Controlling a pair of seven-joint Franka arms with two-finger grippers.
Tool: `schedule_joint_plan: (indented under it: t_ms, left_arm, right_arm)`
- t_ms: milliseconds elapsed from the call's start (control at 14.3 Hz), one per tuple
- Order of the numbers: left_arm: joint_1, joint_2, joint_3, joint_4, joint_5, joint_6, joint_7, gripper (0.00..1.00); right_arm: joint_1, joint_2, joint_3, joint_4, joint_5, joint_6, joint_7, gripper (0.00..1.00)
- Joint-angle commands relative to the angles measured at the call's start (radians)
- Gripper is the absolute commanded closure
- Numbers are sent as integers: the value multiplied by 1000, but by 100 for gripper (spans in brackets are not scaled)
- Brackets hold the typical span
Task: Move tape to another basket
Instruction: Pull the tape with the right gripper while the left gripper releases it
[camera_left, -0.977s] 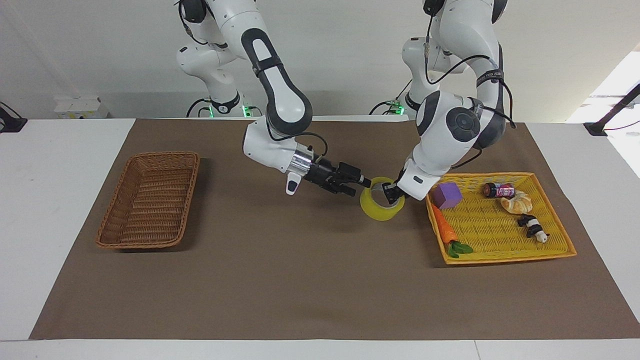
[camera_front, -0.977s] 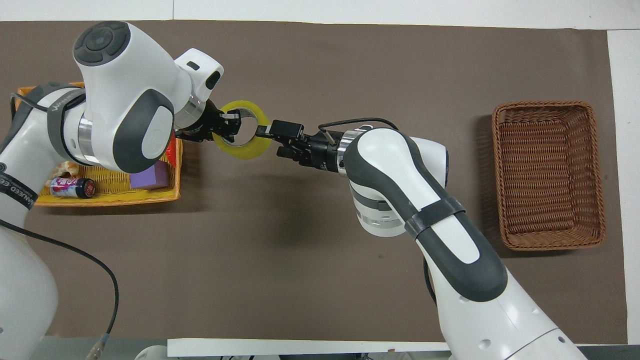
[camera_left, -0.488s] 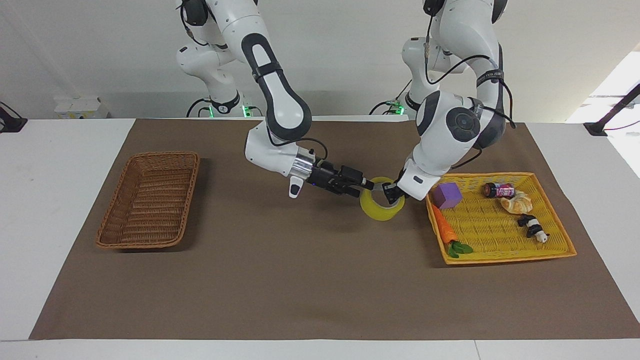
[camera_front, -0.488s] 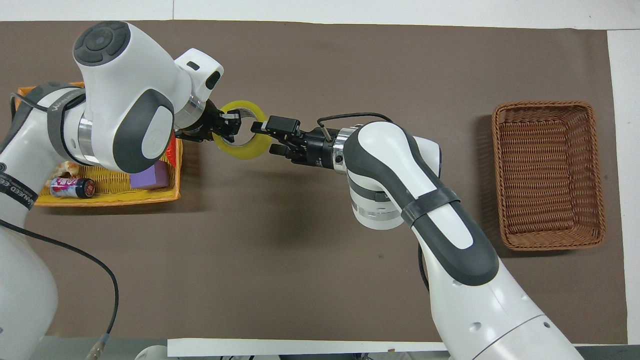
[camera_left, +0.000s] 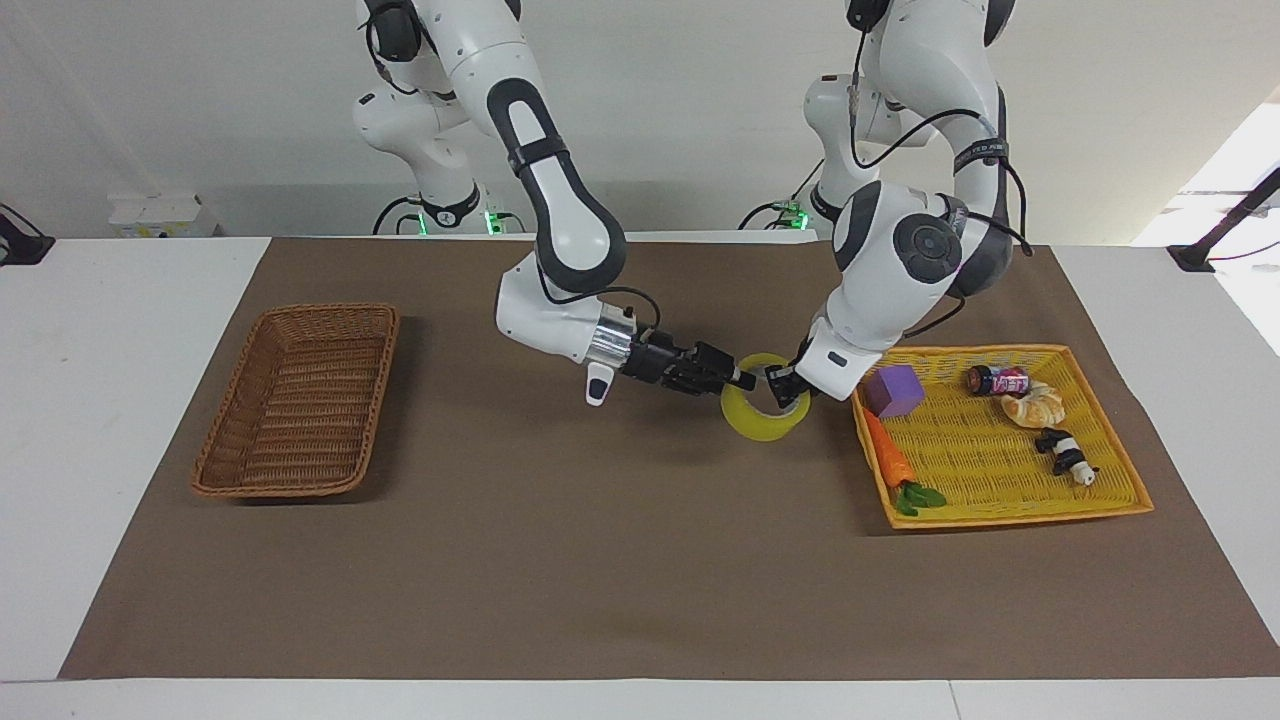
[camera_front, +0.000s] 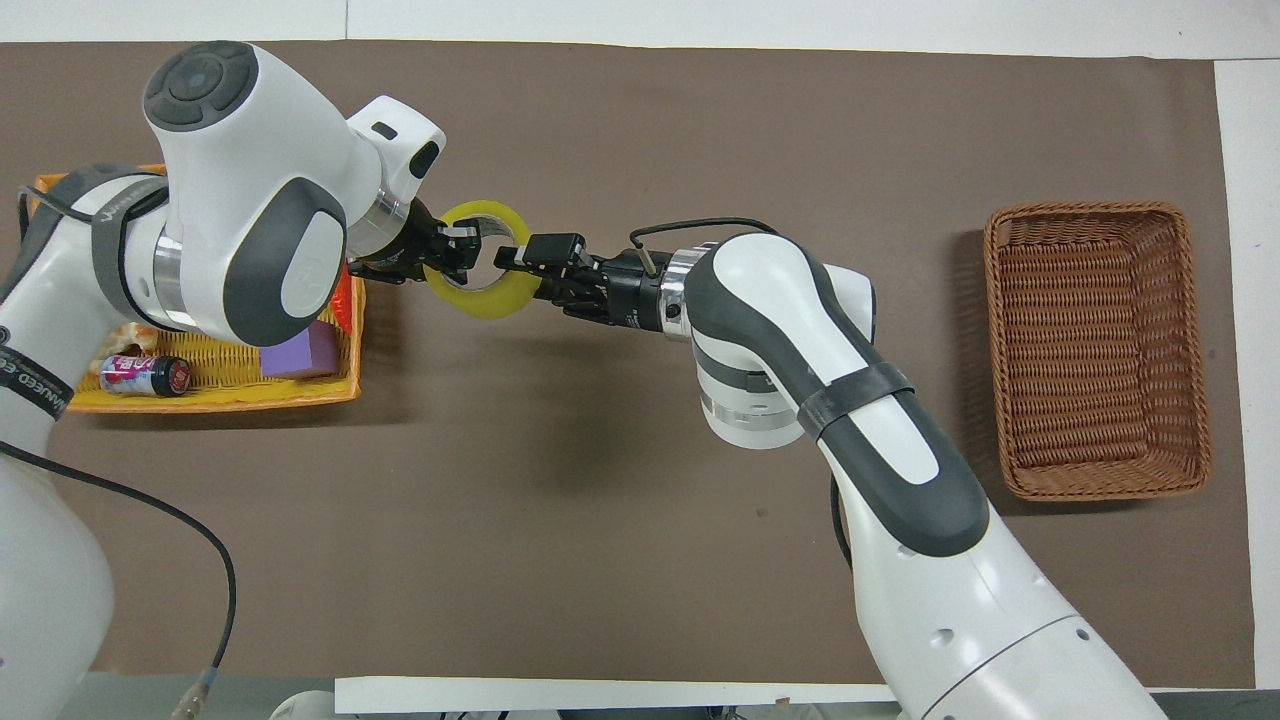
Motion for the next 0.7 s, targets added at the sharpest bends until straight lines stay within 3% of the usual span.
schedule_joint_plan:
  t_ms: [0, 140, 209, 279, 488, 628]
  left_arm:
    - [-14, -33, 13, -30, -17, 0, -6, 97]
    - [-14, -33, 13, -26, -17, -8, -8, 85]
    - [-14, -33, 13, -20, -17, -17, -9, 46]
    - [-16, -35, 15, -14, -17, -28, -9, 0]
    - [16, -64, 27, 91, -12, -208, 3, 0]
    - [99, -77, 36, 156, -4, -311, 15, 0]
  right_arm:
    - [-33, 9, 3, 15, 15, -40, -16, 100]
    - [-35, 9, 3, 15, 12, -46, -16, 100]
    - [-38, 7, 3, 15, 12, -46, -16, 100]
    - [-38, 7, 3, 15, 12, -48, -16, 100]
    - [-47, 7, 3, 15, 9, -63, -16, 100]
    - [-71, 7, 0, 15, -22, -90, -16, 100]
